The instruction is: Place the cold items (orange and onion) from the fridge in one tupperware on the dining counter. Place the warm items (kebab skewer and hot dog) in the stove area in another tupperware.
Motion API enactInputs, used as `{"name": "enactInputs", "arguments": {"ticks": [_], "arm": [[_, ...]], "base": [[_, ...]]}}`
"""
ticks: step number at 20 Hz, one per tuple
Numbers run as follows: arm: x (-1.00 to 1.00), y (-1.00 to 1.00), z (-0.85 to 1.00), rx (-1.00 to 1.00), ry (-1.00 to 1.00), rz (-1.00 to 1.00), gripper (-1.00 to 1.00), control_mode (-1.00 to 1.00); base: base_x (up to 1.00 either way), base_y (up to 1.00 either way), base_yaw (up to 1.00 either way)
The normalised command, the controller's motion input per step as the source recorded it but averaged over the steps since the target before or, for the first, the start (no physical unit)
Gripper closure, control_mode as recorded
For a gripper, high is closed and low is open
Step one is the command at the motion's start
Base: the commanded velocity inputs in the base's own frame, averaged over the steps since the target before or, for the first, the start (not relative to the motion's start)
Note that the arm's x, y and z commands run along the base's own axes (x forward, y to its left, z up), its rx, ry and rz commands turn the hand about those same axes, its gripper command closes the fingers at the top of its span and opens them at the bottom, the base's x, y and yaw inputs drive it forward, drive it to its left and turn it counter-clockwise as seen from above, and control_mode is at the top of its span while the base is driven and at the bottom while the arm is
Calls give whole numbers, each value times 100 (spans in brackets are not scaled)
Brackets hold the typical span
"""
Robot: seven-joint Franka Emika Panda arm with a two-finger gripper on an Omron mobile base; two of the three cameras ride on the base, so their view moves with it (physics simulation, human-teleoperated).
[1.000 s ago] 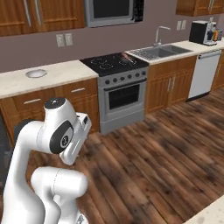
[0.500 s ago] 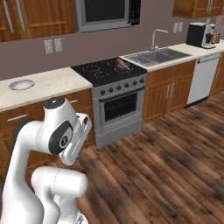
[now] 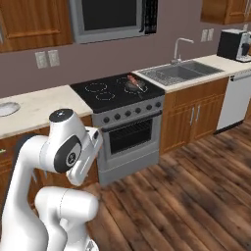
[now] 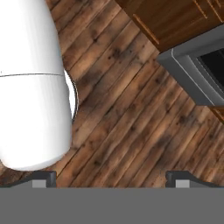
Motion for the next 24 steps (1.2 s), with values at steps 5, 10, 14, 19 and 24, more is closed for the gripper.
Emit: {"name": "enactInputs", "arguments": {"ticks": [5,10,14,19,24], "arm": [[0,0,0,0,0,0,-100,100],[0,0,0,0,0,0,-100,100],[0,0,0,0,0,0,-100,100],[0,0,0,0,0,0,-100,100],[0,0,0,0,0,0,-100,100]], "base": [[100,-77,31],[97,-89,37],[97,-81,42],[92,-79,43],[81,-63,40]]}}
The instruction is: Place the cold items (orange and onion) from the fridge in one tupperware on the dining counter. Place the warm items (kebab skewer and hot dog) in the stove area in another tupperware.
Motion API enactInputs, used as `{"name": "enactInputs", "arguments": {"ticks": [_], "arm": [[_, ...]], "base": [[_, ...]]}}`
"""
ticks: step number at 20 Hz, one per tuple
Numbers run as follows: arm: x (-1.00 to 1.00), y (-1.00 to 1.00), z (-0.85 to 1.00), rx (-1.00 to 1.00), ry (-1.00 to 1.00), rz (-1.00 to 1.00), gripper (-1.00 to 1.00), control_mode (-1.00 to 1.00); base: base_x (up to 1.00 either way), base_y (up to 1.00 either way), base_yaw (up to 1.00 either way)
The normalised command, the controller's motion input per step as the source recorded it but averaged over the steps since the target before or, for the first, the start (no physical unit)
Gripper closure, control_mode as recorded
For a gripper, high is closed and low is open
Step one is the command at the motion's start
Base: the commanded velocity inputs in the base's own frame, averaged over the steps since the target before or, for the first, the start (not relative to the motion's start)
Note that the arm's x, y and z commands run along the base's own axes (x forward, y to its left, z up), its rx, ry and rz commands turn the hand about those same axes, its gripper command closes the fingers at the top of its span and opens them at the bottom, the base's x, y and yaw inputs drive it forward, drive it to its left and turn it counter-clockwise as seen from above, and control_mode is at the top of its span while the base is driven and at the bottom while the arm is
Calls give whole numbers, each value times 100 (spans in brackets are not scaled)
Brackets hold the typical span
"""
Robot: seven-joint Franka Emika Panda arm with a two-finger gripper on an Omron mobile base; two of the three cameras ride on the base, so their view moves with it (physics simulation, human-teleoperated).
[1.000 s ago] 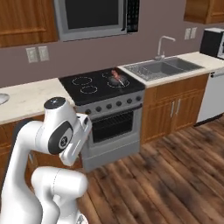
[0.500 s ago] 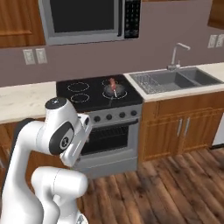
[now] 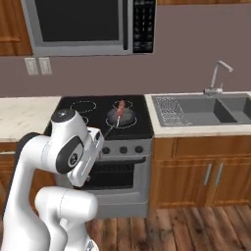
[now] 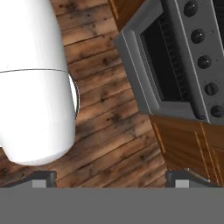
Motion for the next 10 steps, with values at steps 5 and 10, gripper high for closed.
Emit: {"name": "enactInputs", "arguments": {"ticks": [5,10], "arm": [[0,0,0,0,0,0,-100,100],[0,0,0,0,0,0,-100,100]], "base": [[78,-42,34],[70,-30,36]]}}
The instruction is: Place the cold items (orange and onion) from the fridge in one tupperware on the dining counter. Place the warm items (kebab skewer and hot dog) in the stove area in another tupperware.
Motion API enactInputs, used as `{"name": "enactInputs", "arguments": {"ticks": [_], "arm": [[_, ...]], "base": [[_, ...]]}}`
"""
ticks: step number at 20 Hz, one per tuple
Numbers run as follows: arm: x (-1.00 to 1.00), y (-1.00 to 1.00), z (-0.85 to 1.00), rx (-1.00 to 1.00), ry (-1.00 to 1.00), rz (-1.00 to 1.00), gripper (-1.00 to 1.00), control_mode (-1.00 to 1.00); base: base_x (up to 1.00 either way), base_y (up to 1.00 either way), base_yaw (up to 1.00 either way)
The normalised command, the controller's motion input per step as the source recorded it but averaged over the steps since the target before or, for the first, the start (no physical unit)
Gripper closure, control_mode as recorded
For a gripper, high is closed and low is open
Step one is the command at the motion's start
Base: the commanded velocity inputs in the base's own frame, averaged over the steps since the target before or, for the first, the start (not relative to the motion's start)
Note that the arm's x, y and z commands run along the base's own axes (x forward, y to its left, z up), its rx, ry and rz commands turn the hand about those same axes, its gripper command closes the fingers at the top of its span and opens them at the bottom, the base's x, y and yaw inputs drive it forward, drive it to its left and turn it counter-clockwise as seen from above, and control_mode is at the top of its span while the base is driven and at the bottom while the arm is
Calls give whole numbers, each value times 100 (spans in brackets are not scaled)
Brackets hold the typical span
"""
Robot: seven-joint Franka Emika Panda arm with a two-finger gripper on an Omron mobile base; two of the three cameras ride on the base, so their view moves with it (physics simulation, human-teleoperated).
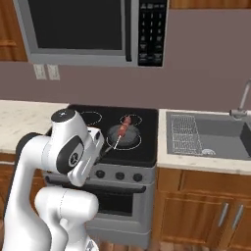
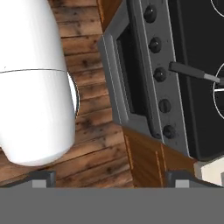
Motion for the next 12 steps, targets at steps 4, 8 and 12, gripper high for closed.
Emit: {"name": "enactInputs", "arguments": {"ticks": [4,8,12], "arm": [[0,0,0,0,0,0,-100,100],[0,0,0,0,0,0,-100,100],[0,0,0,0,0,0,-100,100]], "base": [[40,-38,36],[2,-64,36],[7,-77,36]]}}
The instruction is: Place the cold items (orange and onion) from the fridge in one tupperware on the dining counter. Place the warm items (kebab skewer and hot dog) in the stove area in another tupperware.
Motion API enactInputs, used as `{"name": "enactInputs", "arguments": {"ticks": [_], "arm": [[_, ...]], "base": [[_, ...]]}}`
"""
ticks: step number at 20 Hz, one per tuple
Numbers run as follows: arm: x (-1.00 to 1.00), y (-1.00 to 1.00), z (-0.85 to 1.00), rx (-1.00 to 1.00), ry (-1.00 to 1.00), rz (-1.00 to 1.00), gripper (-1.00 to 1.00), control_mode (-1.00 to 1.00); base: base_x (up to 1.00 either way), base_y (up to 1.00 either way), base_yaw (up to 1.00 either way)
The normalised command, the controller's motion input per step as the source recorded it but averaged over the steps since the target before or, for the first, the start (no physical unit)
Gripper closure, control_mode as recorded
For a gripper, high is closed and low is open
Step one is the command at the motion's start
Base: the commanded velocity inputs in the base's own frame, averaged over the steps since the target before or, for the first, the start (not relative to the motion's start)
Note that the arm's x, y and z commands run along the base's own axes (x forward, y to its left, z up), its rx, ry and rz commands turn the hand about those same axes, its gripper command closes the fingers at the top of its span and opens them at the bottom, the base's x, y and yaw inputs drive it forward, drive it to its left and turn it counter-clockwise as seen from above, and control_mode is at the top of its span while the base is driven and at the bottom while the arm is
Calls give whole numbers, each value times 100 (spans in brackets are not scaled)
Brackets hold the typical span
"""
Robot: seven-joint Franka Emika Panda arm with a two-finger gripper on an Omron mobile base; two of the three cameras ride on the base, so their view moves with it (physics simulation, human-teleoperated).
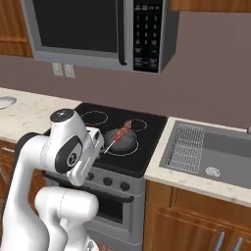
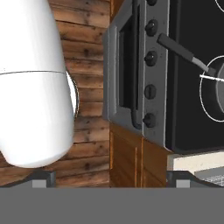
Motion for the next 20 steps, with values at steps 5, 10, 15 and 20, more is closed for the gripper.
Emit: {"name": "enactInputs", "arguments": {"ticks": [5,10,15,20], "arm": [[0,0,0,0,0,0,-100,100],[0,0,0,0,0,0,-100,100],[0,0,0,0,0,0,-100,100],[3,-8,0,2,0,0,-100,-100]], "base": [[56,-33,16],[43,-21,7],[6,-43,4],[0,-38,2]]}}
